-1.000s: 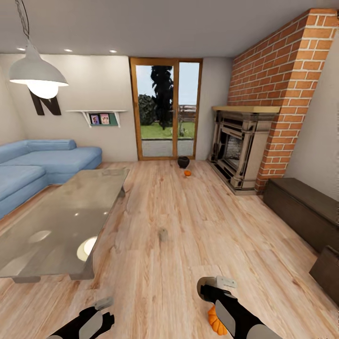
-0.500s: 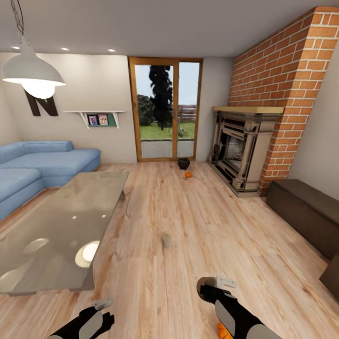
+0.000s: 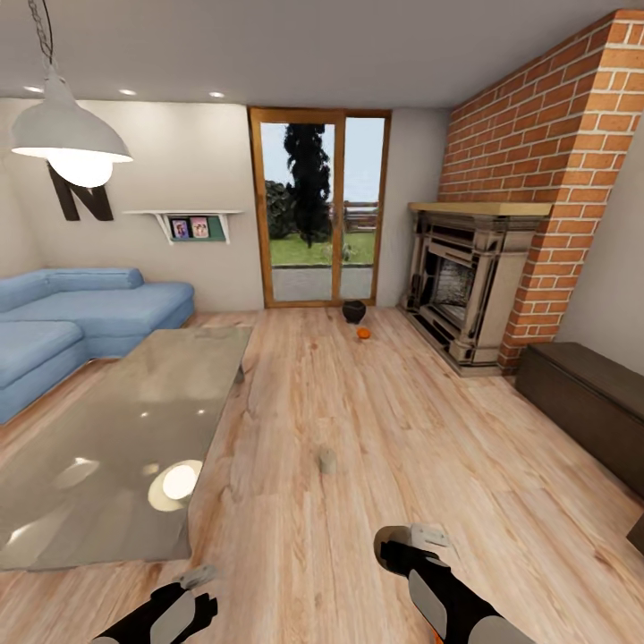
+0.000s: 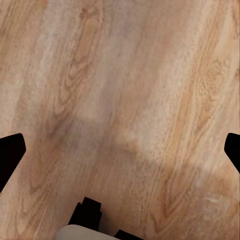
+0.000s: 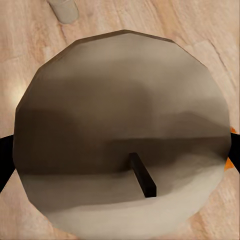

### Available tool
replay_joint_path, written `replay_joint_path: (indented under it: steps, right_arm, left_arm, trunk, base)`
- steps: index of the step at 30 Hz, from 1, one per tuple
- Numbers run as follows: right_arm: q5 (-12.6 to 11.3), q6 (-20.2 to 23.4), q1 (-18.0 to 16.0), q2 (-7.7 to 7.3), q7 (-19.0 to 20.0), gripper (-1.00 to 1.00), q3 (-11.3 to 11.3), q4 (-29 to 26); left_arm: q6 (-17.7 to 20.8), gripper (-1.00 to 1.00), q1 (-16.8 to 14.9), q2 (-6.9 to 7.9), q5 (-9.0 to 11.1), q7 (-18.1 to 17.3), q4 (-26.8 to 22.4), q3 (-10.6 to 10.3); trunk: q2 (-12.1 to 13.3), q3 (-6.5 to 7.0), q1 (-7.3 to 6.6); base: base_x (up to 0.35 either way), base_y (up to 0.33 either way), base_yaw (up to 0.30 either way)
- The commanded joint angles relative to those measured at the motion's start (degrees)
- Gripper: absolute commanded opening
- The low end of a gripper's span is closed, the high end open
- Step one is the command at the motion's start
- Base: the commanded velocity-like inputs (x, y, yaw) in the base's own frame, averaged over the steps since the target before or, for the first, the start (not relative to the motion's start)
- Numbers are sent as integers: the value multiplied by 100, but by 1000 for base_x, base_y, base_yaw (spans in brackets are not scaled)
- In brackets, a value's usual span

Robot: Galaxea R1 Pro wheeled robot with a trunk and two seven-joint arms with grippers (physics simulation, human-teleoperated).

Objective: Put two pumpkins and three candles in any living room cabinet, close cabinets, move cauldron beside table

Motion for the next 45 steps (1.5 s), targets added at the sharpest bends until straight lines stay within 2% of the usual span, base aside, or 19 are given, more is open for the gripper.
replay_joint_path:
  steps: [1, 12, 21, 28, 45]
  right_arm:
    - [-39, 29, -3, -4, -53, -100, 49, -14]
    - [-39, 29, -3, -5, -53, -100, 49, -14]
    - [-39, 29, -4, -5, -53, -100, 49, -14]
    - [-39, 29, -4, -5, -53, -100, 49, -14]
    - [-39, 29, -3, -5, -48, -100, 49, -14]
  left_arm:
    - [21, 100, -2, 7, 43, 41, -18, -44]
    - [21, 100, -2, 0, 43, 41, -14, -44]
    - [21, 100, -2, 4, 43, 41, -19, -44]
    - [19, 100, -2, 2, 41, 41, -17, -44]
    - [21, 100, -2, -5, 42, 41, -15, -44]
  trunk:
    - [-4, -6, 0]
    - [-4, -6, 0]
    - [-4, -6, 0]
    - [-4, -4, 0]
    - [-4, 36, 0]
  base:
    - [2, 83, 0]
    - [-5, 25, 0]
    - [-9, 201, 0]
    - [168, 28, -21]
    - [192, 97, -166]
